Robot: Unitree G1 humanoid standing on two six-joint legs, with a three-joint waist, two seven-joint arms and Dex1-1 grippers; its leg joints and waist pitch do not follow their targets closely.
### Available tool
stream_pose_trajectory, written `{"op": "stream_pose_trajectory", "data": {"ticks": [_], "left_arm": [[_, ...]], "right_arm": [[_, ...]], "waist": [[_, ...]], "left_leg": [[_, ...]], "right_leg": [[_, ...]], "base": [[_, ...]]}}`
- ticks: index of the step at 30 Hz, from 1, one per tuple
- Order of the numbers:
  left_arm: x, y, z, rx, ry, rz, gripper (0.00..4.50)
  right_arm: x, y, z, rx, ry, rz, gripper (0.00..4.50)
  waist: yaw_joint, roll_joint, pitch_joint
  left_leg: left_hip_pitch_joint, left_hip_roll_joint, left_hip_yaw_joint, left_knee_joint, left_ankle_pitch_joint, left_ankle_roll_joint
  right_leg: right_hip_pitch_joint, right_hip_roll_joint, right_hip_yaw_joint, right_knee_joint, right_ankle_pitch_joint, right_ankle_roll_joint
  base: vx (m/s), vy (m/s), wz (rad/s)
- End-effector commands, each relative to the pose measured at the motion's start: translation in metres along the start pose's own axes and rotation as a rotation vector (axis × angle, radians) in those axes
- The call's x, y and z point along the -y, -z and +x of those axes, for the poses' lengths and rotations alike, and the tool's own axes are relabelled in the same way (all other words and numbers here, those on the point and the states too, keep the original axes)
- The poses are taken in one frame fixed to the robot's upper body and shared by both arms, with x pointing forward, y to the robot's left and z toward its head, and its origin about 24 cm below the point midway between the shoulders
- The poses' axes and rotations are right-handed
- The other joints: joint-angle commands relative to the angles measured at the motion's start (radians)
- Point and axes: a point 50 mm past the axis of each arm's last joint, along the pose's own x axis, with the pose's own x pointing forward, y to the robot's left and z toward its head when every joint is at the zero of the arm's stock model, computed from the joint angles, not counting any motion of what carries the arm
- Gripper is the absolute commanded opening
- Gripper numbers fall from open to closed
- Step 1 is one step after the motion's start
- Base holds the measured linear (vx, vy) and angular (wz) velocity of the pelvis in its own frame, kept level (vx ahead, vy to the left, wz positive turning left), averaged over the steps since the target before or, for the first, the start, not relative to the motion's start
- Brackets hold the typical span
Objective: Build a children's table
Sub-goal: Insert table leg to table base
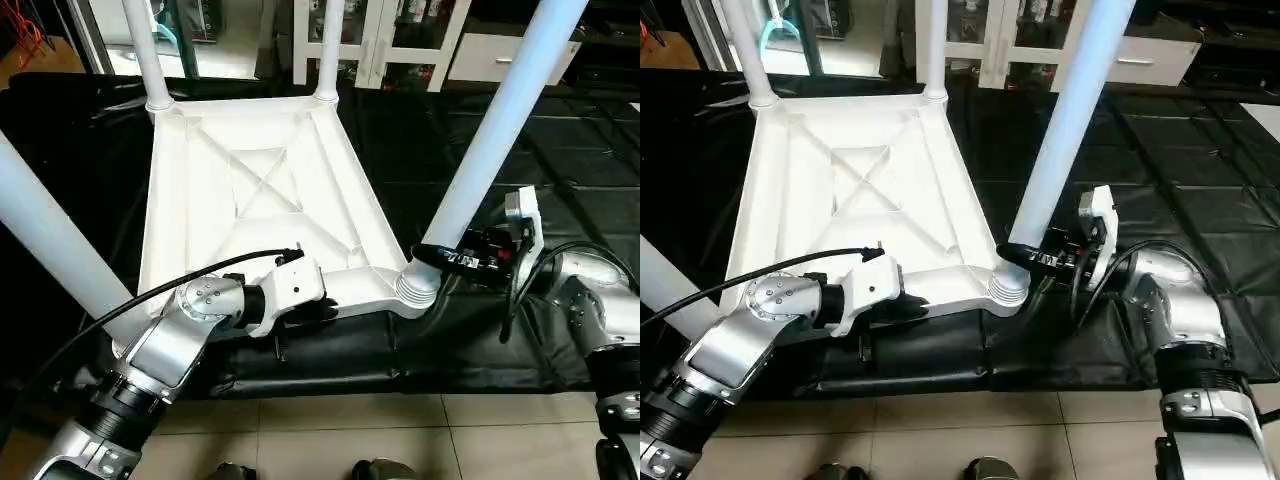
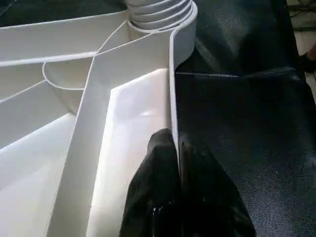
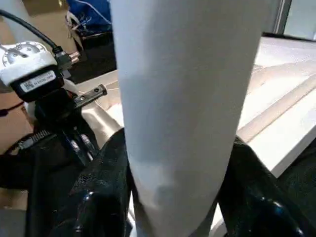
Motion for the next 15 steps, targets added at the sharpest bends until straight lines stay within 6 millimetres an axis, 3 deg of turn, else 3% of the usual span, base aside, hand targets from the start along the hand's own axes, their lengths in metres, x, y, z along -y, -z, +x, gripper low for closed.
{"op": "stream_pose_trajectory", "data": {"ticks": [1, 2, 15], "left_arm": [[0.010, 0.002, 0.006, -0.004, 0.074, 0.003, 0.00], [0.010, 0.002, 0.007, -0.005, 0.075, 0.003, 0.00], [0.011, 0.004, 0.008, -0.010, 0.077, 0.004, 0.00]], "right_arm": [[0.004, -0.005, -0.005, 0.031, 0.053, -0.034, 1.93], [0.003, -0.005, -0.004, 0.033, 0.046, -0.054, 1.90], [-0.011, -0.006, 0.000, 0.055, -0.045, -0.244, 1.86]], "waist": [[-0.002, -0.006, -0.072], [-0.002, -0.006, -0.078], [0.000, -0.008, -0.086]], "left_leg": [[0.034, 0.050, -0.026, -0.067, -0.124, 0.110], [0.035, 0.050, -0.026, -0.066, -0.124, 0.109], [0.033, 0.050, -0.024, -0.058, -0.062, 0.146]], "right_leg": [[0.046, -0.036, 0.022, -0.061, -0.109, -0.275], [0.048, -0.036, 0.021, -0.060, -0.108, -0.275], [0.052, -0.037, 0.021, -0.048, -0.025, -0.294]], "base": [[0.000, 0.000, 0.00], [0.000, 0.000, 0.00], [0.000, 0.000, 0.00]]}}
